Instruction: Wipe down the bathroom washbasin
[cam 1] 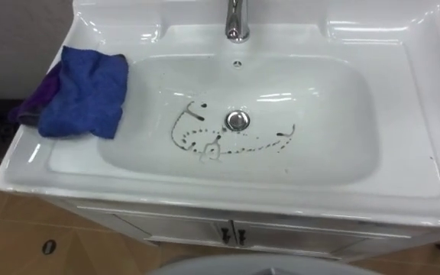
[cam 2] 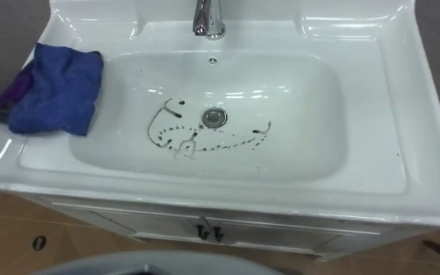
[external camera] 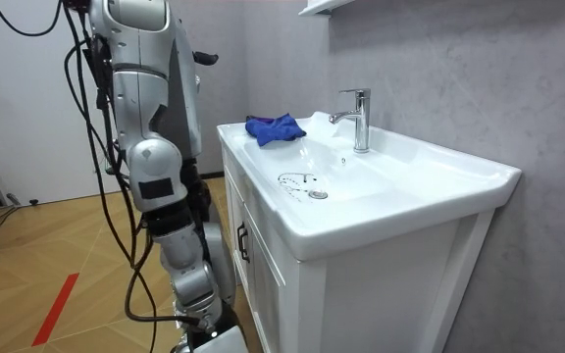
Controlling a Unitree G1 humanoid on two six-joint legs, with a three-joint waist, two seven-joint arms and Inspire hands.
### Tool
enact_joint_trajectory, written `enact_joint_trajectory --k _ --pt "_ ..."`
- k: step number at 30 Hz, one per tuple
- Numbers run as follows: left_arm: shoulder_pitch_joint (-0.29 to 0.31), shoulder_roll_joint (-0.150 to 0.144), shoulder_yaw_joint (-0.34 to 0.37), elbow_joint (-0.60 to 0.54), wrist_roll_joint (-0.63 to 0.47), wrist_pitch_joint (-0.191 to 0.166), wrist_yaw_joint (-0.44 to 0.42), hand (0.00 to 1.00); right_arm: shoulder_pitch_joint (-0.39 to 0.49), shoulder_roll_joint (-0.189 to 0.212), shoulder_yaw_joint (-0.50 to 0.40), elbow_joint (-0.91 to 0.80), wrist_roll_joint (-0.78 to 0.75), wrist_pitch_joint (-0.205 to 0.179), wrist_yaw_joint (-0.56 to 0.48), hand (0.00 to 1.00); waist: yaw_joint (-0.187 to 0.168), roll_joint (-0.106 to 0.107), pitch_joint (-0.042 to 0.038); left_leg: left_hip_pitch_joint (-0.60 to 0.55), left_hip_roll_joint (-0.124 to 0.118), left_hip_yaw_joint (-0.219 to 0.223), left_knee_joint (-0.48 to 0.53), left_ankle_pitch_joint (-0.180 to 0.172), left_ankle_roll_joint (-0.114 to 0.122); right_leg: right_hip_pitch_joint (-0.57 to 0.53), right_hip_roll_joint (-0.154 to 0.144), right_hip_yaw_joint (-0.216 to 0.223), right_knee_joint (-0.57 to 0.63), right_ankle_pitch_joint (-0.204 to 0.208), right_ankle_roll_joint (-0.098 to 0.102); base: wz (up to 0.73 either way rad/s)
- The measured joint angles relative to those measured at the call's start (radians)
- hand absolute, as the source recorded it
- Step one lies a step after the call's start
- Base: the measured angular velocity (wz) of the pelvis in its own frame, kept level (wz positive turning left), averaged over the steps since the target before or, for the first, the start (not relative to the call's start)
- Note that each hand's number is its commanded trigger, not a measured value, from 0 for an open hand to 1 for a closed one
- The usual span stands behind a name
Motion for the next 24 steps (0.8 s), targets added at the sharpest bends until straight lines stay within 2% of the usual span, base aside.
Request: enact_joint_trajectory --k 4,7,11,19,21,24 --pt "0.0 -0.012 -0.094 0.001 0.07 0.001 -0.046 0.0 -0.001 0.0 0.006 0.001 0.0 0.008 0.028 0.0 -0.012 -0.005 0.003 0.002 0.004 0.008 -0.01 0.0 -0.001 -0.002 0.005 0.016 -0.003 0.0 -0.001 -0.04" --pt "0.0 -0.027 -0.114 0.002 0.135 0.001 -0.061 0.0 -0.004 0.001 0.015 0.004 0.0 0.01 0.034 0.0 -0.027 -0.011 0.0005 0.013 0.008 0.022 -0.016 0.003 -0.005 -0.006 0.01 0.04 -0.004 0.0 -0.001 -0.14" --pt "-0.001 -0.046 -0.129 0.002 0.187 0.005 -0.082 0.0 -0.003 0.001 0.021 0.005 0.001 0.022 0.043 0.0 -0.037 -0.017 -0.0024 0.024 0.009 0.023 -0.018 0.004 -0.006 -0.003 0.01 0.04 -0.004 0.001 -0.001 -0.12" --pt "-0.001 -0.059 -0.232 0.024 0.199 0.05 -0.174 0.0 -0.026 0.004 0.037 0.027 -0.024 0.039 0.043 0.0 -0.056 -0.027 -0.0034 0.035 0.009 0.024 -0.024 0.004 -0.006 0.001 0.01 0.041 -0.002 0.001 -0.001 -0.01" --pt "-0.003 -0.06 -0.265 0.045 0.199 0.059 -0.193 0.0 -0.027 0.006 0.04 0.032 -0.028 0.053 0.043 0.0 -0.057 -0.032 -0.002 0.036 0.009 0.023 -0.027 0.004 -0.006 0.001 0.011 0.05 -0.002 0.0 -0.001 0.0" --pt "-0.003 -0.082 -0.288 0.076 0.201 0.086 -0.215 0.0 -0.039 0.01 0.04 0.035 -0.028 0.077 0.043 0.0 -0.059 -0.035 -0.0016 0.035 0.009 0.023 -0.032 0.004 -0.006 0.001 0.014 0.063 -0.003 0.0 -0.001 -0.03"
